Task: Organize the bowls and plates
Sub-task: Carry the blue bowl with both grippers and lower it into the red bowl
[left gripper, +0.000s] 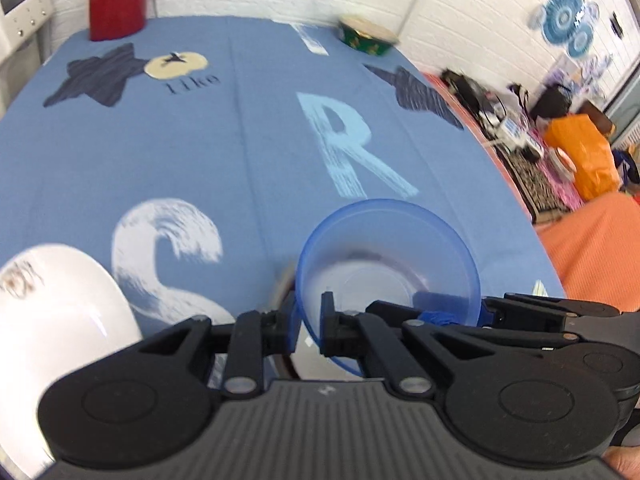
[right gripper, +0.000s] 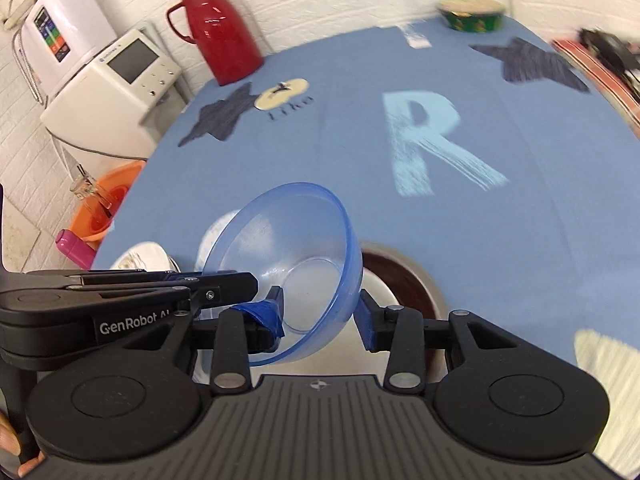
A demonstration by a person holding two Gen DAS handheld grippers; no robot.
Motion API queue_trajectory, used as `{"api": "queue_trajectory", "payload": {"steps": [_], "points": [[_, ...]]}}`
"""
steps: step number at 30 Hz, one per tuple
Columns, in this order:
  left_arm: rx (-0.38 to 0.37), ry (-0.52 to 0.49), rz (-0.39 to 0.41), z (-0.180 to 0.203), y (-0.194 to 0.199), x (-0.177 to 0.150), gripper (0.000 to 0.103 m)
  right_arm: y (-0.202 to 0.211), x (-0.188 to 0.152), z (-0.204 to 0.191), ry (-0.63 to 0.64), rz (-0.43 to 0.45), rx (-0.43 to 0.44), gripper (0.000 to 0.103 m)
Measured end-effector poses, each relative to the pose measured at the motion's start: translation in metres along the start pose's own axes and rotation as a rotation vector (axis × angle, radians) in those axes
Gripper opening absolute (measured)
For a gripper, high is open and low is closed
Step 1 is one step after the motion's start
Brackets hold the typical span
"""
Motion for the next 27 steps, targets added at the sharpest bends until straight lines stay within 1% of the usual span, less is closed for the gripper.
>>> {"api": "queue_trajectory", "payload": {"steps": [3,7,9,12,14,15,18,20,21,22,23,24,25,27], "points": [[0.007,-0.012,-0.013,0.007,-0.002,-0.012,0.0,0.003,-0.011,0.008,-0.027,-0.004,-0.005,0.023],[0.035,-0.024,-0.02,0.003,-0.006,-0.018,0.0,0.002,-0.018,0.01,-0.029,0.002,0.025,0.023],[0.03,-0.015,-0.029,-0.001,-0.01,-0.019,0.0,0.001,-0.02,0.011,-0.028,0.005,0.029,0.022],[0.012,-0.011,-0.027,-0.002,-0.011,-0.019,0.001,0.003,-0.02,0.016,-0.064,0.009,0.034,0.022],[0.005,-0.011,-0.021,-0.001,-0.01,-0.018,0.008,0.007,-0.019,0.018,-0.088,0.016,0.029,0.022],[0.002,-0.01,-0.019,-0.001,-0.01,-0.018,0.01,0.01,-0.018,0.018,-0.086,0.023,0.023,0.022],[-0.003,-0.007,-0.014,0.0,-0.008,-0.017,0.018,0.014,-0.014,0.017,-0.054,0.04,0.006,0.023],[-0.006,-0.008,0.002,0.0,-0.005,-0.015,0.031,0.017,-0.012,0.018,-0.036,0.049,-0.017,0.024],[-0.008,-0.013,0.01,0.001,-0.003,-0.014,0.036,0.018,-0.01,0.018,-0.019,0.06,-0.028,0.024],[-0.003,-0.022,0.022,0.002,-0.001,-0.013,0.045,0.02,-0.008,0.02,-0.014,0.07,-0.036,0.024],[0.021,-0.035,0.04,0.001,0.001,-0.012,0.056,0.022,-0.007,0.023,-0.02,0.076,-0.041,0.024],[0.032,-0.049,0.061,0.001,0.004,-0.011,0.059,0.022,-0.006,0.026,-0.034,0.075,-0.038,0.024],[0.027,-0.064,0.075,0.003,0.005,-0.009,0.059,0.023,-0.006,0.028,-0.054,0.075,-0.032,0.024],[0.018,-0.056,0.073,0.001,0.006,-0.008,0.059,0.025,-0.007,0.029,-0.07,0.078,-0.027,0.025]]}}
Point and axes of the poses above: each gripper's, at about its wrist camera, not at the fingertips, and y roughly against the way its jaws point, z to its right, x to its top, the point moved 6 cm from there along -y, roughly the way its jaws point, and after that the axes turned 15 degrees about z, right-handed, at the moved point
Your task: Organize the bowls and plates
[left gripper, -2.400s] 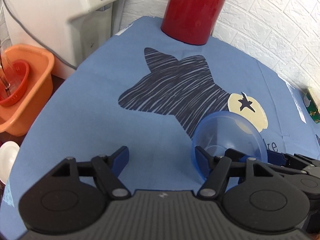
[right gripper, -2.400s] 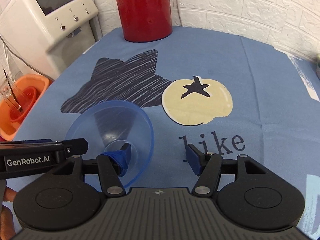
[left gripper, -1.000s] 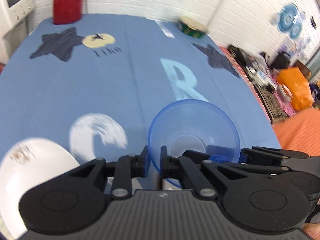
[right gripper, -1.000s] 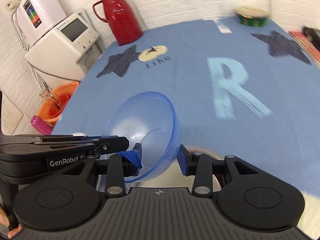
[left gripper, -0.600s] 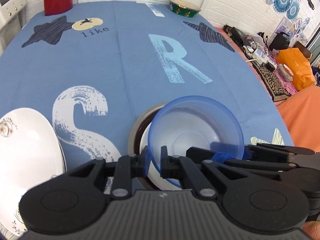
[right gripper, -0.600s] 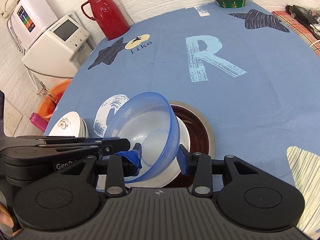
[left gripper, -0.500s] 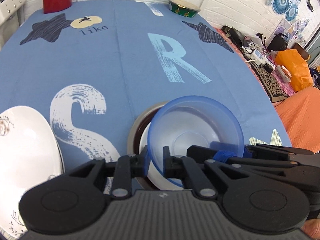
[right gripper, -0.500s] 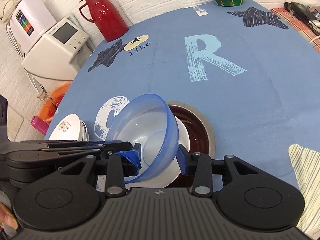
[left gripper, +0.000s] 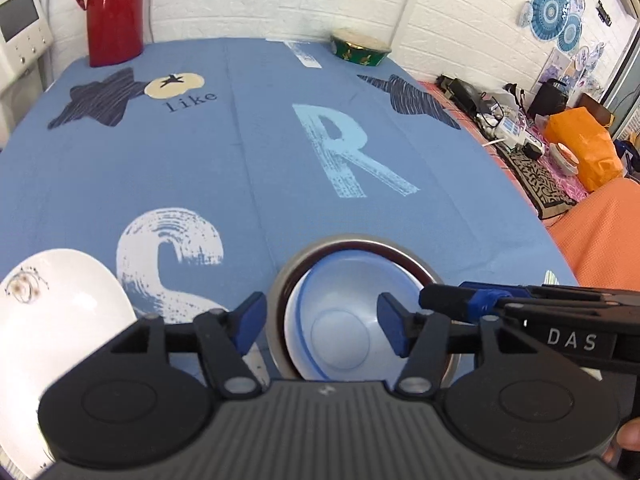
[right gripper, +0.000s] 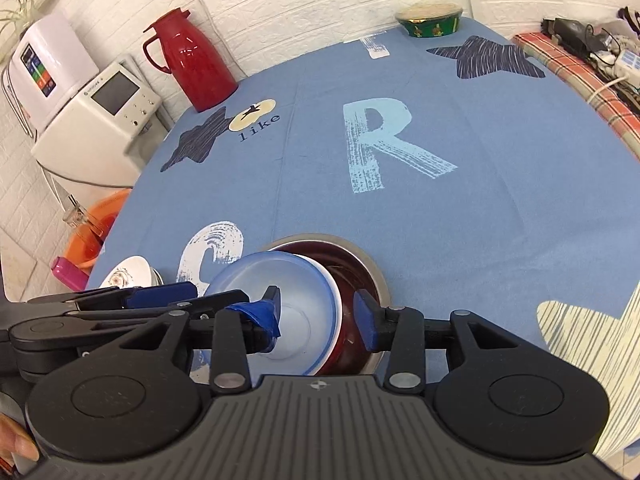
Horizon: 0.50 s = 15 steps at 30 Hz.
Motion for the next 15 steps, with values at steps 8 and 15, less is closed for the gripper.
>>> {"api": "queue_trajectory", "payload": {"steps": [8,15], "points": [[0.041,0.082,0.009,-0.026,0.006,-0.005,0.061,0.011,-0.009,-0.001,-0.049,0.066,0.031,0.025],[0.086,0.149,0.016,-0.057,0.015,-0.005,0.063,0.028,-0.017,0.013,-0.125,0.21,-0.008,0.027]]}}
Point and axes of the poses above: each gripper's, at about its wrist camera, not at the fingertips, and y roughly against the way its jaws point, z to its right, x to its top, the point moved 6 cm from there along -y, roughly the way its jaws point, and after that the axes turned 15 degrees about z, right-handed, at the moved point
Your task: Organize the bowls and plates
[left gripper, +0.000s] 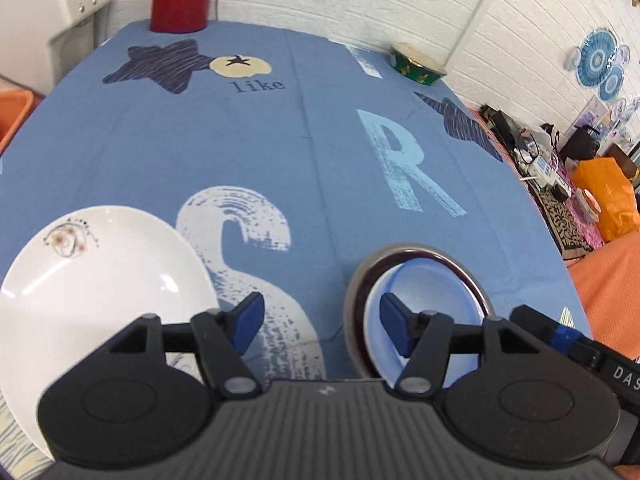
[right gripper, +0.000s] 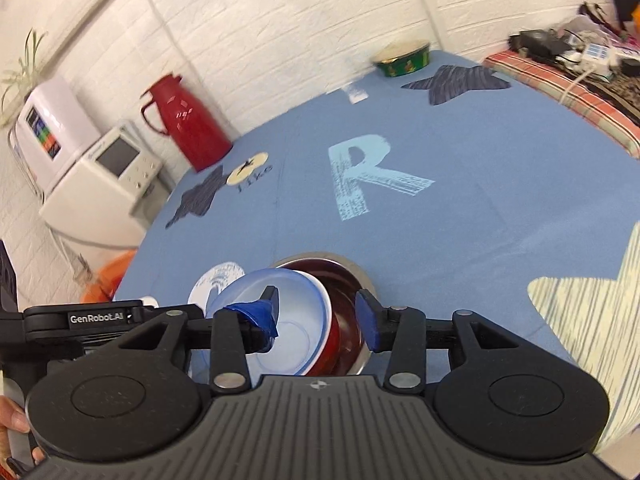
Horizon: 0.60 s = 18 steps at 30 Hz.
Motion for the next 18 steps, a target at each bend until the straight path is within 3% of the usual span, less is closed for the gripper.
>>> {"api": "queue_trajectory", "payload": {"steps": [6,11,15,18], "points": [[-0.003,-0.001,-0.063,-0.009,-0.004,-0.012,0.063,0.011,-0.012,0.012,-0.092,0.037,-0.014,0.03],[0.006,-0.063,-0.056,0.002,-0.011,-0.015,0.065,0.012,-0.014,0.02,-0.154,0.034,-0.018,0.03],[0.012,-0.043,-0.06,0.0,-0.011,-0.014,0.065,0.013,-0.01,0.019,-0.13,0.034,-0.005,0.031],[0.006,-0.021,-0.053,-0.004,-0.008,-0.011,0.065,0.006,-0.009,0.019,-0.044,-0.001,-0.028,0.03]]}}
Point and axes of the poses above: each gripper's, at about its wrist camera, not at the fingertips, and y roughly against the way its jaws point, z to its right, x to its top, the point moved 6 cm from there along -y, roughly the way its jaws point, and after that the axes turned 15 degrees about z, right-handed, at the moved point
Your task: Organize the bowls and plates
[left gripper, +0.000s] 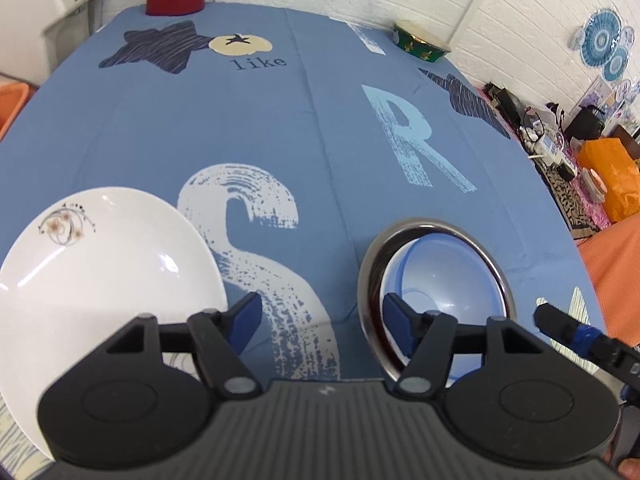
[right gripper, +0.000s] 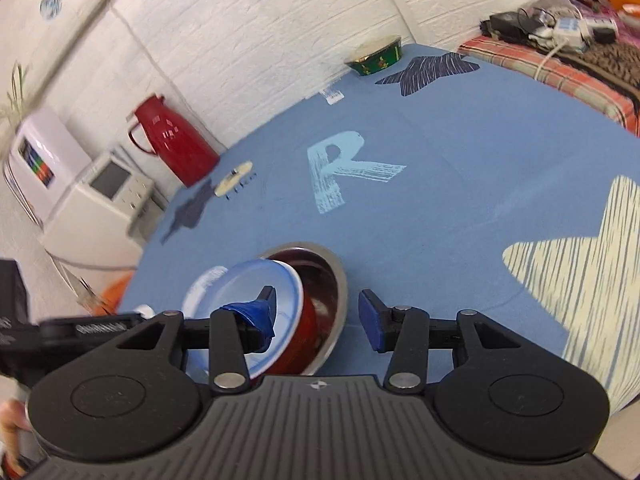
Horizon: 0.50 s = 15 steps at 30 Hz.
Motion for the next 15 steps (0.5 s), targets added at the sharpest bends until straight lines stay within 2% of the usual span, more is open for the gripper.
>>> {"api": "queue_trajectory", "payload": {"steps": [10,15], "points": [[-0.006,-0.017,0.022,-0.002,0.005,0.005,0.066,-0.029,-0.009,0.007,0.179,-0.138,-0.078,0.031],[-0.029,-0.022,-0.026,-0.005,-0.001,0.011,0.066,-0.036,-0.014,0.012,0.177,-0.167,-0.089,0.031]]}}
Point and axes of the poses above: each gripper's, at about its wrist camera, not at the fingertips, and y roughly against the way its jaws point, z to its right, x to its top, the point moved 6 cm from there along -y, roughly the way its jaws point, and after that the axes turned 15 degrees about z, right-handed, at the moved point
